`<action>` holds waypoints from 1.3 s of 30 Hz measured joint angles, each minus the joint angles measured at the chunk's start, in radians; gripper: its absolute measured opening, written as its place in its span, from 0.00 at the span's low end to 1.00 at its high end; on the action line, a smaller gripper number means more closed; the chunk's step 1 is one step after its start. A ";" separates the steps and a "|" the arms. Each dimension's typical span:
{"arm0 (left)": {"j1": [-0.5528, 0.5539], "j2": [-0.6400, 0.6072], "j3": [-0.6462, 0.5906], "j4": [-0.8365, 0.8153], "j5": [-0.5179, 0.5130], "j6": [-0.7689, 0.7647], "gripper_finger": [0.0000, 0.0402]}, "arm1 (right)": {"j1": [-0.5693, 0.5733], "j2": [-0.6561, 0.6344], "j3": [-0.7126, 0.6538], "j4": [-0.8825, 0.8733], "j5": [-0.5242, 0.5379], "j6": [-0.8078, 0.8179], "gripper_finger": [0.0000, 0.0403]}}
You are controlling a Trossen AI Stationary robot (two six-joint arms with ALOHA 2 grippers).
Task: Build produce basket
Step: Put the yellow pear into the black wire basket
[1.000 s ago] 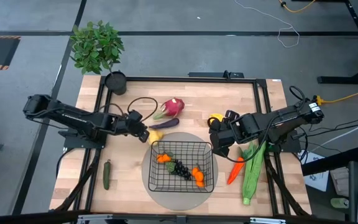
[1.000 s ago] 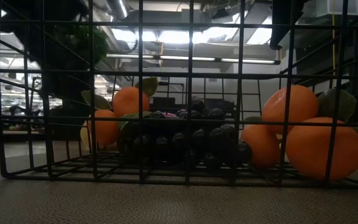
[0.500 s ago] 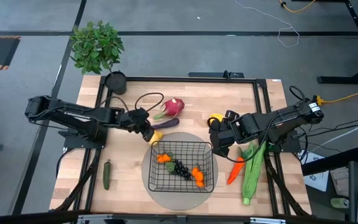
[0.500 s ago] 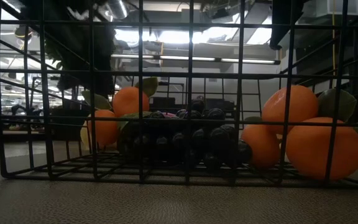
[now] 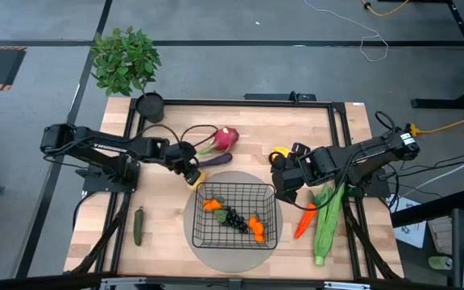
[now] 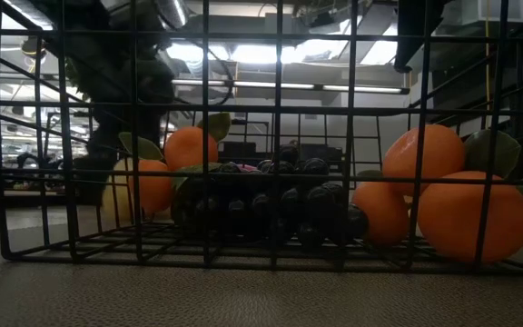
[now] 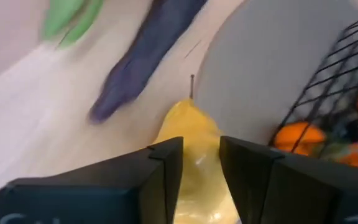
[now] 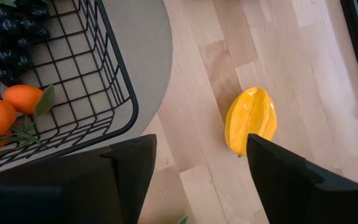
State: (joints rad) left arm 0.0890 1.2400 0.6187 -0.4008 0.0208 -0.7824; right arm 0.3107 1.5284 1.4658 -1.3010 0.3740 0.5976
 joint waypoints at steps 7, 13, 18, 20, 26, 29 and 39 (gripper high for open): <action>-0.026 -0.078 -0.009 -0.291 -0.034 -0.107 0.25 | 0.000 0.000 0.000 0.000 0.000 0.001 0.59; -0.054 -0.144 -0.005 -0.569 -0.090 -0.275 0.25 | 0.000 0.000 0.000 0.001 0.002 0.001 0.59; -0.086 -0.176 -0.006 -0.581 -0.134 -0.313 0.25 | 0.000 0.000 0.000 0.008 0.017 0.001 0.59; -0.092 -0.183 -0.006 -0.575 -0.160 -0.312 0.25 | 0.000 0.000 0.000 0.010 0.027 0.002 0.59; -0.094 -0.181 -0.007 -0.565 -0.227 -0.315 0.25 | 0.000 0.000 0.000 0.023 0.051 0.003 0.59; -0.094 -0.181 -0.007 -0.547 -0.255 -0.314 0.25 | 0.000 0.000 0.000 0.028 0.063 0.003 0.59; -0.093 -0.182 0.004 -0.436 -0.355 -0.234 0.25 | 0.000 0.000 0.000 0.032 0.063 0.003 0.59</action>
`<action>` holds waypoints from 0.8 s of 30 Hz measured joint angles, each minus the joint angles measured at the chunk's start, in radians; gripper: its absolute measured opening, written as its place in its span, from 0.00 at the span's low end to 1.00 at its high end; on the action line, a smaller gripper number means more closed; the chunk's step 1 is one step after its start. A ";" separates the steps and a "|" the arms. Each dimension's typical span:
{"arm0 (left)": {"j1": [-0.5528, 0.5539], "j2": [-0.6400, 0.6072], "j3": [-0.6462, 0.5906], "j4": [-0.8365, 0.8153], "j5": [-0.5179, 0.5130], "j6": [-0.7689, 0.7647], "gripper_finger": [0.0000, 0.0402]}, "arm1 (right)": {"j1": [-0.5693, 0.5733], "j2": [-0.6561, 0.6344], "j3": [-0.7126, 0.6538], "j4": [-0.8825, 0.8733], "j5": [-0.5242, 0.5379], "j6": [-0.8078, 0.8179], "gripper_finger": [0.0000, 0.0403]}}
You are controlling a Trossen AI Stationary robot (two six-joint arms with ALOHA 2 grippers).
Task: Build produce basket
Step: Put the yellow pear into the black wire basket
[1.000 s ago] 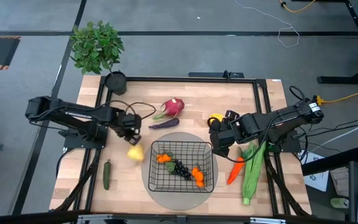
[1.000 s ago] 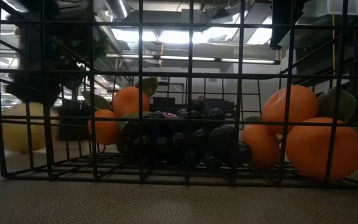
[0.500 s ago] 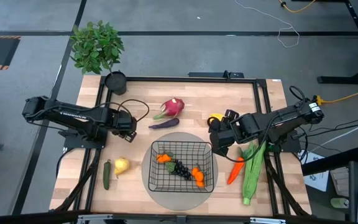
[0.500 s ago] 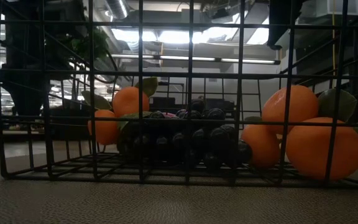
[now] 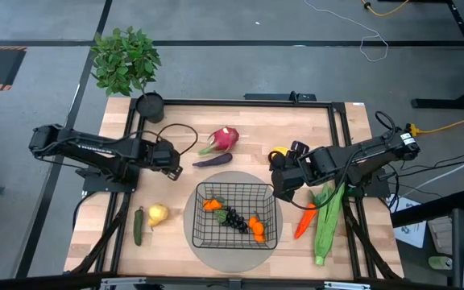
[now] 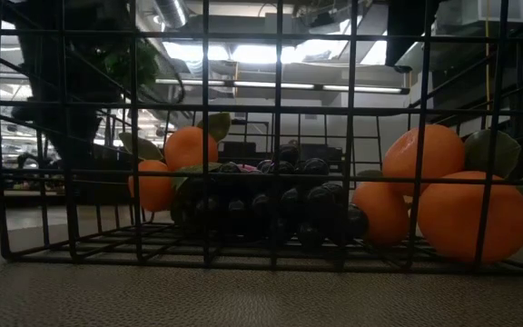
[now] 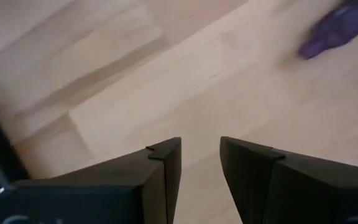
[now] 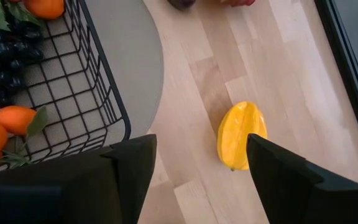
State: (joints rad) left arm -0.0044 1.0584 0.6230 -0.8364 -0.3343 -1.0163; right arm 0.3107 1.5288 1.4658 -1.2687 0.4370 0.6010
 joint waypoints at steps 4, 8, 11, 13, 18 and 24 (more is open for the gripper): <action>-0.013 0.000 0.079 0.011 0.078 0.028 0.25 | 0.000 0.000 0.000 0.002 0.000 0.000 0.59; -0.073 0.000 0.179 0.003 0.245 0.068 0.25 | 0.000 0.000 0.000 0.002 0.000 0.000 0.59; -0.134 0.000 0.260 -0.039 0.374 0.051 0.25 | 0.000 0.000 0.000 0.002 0.000 0.000 0.59; -0.195 -0.001 0.305 -0.056 0.438 -0.018 0.25 | 0.000 0.000 0.000 0.002 -0.001 0.000 0.59; -0.410 0.000 0.342 -0.015 0.431 -0.188 0.25 | 0.000 0.000 0.000 0.001 -0.001 0.000 0.59; -0.665 0.046 0.342 0.032 0.268 -0.410 0.25 | 0.000 0.000 0.000 0.001 -0.039 -0.002 0.59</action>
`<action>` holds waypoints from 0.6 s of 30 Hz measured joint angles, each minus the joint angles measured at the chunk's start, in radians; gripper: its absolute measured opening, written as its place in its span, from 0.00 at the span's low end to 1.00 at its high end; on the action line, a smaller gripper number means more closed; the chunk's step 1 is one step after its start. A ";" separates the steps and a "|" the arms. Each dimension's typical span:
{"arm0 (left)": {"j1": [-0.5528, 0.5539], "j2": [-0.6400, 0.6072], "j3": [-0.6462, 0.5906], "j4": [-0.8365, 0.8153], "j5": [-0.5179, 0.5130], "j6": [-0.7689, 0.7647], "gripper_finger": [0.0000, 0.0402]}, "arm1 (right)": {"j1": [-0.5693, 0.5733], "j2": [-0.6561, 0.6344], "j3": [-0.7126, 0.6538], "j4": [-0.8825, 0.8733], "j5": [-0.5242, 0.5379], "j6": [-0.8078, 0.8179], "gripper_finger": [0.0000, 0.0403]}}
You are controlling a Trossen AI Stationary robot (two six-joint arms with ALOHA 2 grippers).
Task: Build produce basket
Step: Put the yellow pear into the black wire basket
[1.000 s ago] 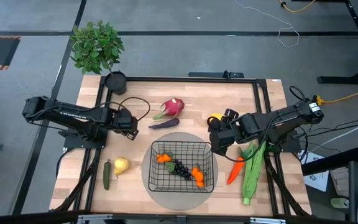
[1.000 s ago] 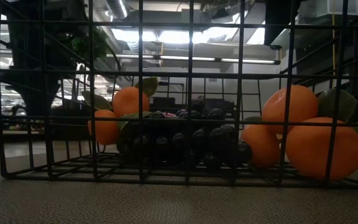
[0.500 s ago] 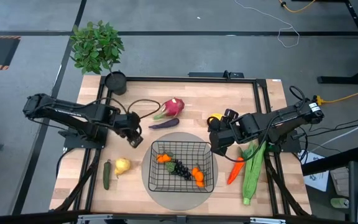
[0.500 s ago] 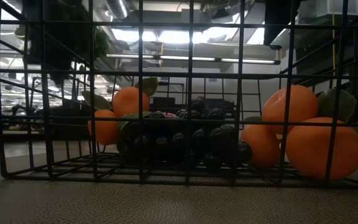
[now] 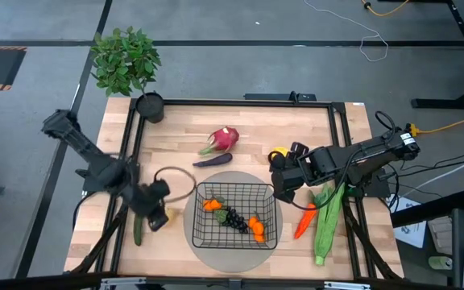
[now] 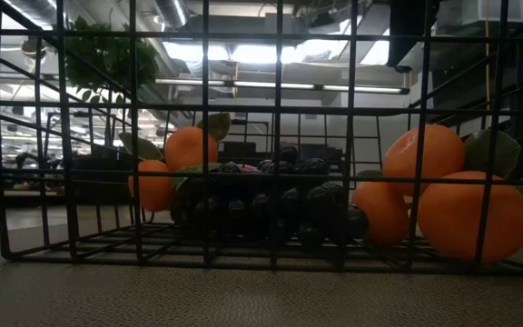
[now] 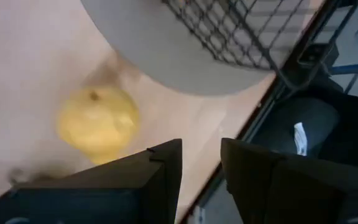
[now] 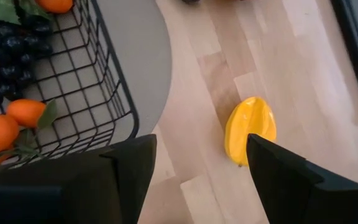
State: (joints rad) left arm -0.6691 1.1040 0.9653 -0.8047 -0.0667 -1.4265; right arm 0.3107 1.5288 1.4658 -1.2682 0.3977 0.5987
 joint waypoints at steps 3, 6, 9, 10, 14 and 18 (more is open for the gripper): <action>-0.096 0.038 0.000 0.019 -0.030 -0.120 0.25 | 0.000 0.000 0.000 0.000 -0.006 0.000 0.59; -0.176 0.087 0.000 0.058 -0.049 -0.214 0.25 | 0.000 0.000 0.000 0.000 -0.002 0.000 0.59; -0.239 0.144 0.000 0.115 -0.073 -0.297 0.25 | 0.000 0.000 0.000 0.000 0.001 -0.001 0.59; -0.254 0.165 0.000 0.134 -0.084 -0.322 0.25 | 0.000 0.000 0.000 0.000 0.001 -0.001 0.59; -0.287 0.249 0.000 0.169 -0.134 -0.371 0.25 | 0.000 0.000 0.000 0.000 0.004 -0.004 0.59; -0.293 0.323 0.000 0.158 -0.152 -0.372 0.25 | 0.000 0.000 0.000 0.000 0.029 -0.005 0.59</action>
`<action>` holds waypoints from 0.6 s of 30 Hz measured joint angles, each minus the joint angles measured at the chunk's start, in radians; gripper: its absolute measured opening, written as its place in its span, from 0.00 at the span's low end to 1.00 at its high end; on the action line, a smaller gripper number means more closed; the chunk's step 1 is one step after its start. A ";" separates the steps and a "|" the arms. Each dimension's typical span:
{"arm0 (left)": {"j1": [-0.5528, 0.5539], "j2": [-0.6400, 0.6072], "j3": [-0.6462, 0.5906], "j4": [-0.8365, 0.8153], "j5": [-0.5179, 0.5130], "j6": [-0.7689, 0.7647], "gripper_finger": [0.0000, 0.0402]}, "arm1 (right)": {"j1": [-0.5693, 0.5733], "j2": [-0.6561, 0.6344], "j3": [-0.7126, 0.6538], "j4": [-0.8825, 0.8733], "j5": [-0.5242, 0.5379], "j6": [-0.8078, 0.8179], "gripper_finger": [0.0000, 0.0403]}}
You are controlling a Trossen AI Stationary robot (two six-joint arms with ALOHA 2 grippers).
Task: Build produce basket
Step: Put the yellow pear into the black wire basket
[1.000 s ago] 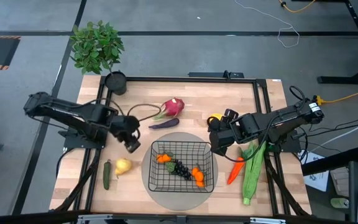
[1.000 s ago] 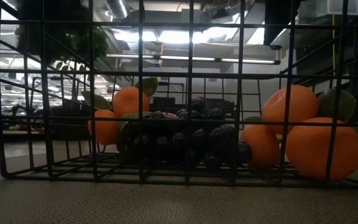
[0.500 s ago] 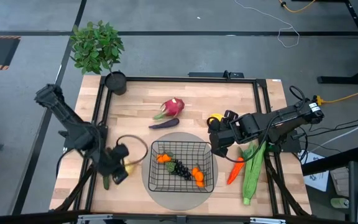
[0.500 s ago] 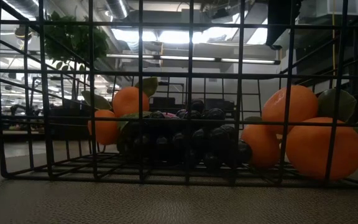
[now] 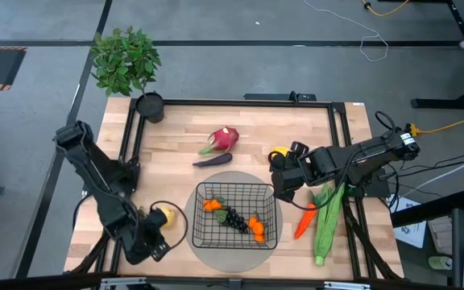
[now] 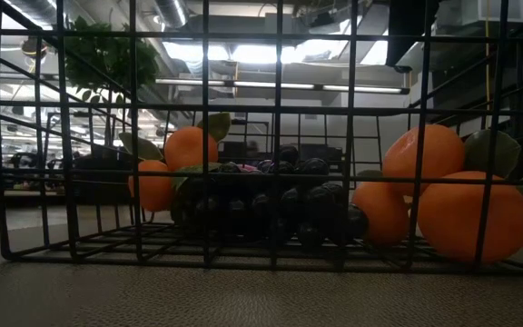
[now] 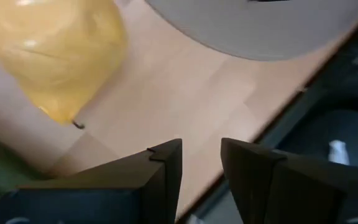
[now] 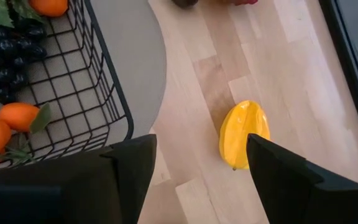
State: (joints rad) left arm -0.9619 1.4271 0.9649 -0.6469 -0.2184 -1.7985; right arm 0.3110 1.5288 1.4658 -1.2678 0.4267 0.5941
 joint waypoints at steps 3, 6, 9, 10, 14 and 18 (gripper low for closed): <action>0.000 0.040 0.000 -0.025 0.000 -0.002 0.25 | 0.000 0.000 0.000 0.000 0.001 0.000 0.59; 0.000 0.075 0.000 -0.084 0.000 -0.007 0.25 | 0.000 0.000 0.000 0.000 0.022 0.000 0.59; 0.000 0.101 0.000 -0.143 0.009 -0.034 0.25 | 0.000 0.000 0.000 0.000 0.029 -0.001 0.59; 0.000 0.107 -0.001 -0.157 0.023 -0.051 0.25 | 0.000 0.000 0.000 0.000 0.029 -0.004 0.59; -0.002 0.107 -0.001 -0.180 0.092 -0.103 0.25 | 0.000 0.000 0.000 0.001 0.029 -0.016 0.59; -0.010 0.107 -0.001 -0.202 0.096 -0.106 0.25 | 0.000 0.000 0.000 0.002 0.034 -0.021 0.59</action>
State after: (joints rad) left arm -0.9716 1.5337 0.9642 -0.8487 -0.1225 -1.9049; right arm 0.3107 1.5288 1.4658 -1.2655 0.4609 0.5728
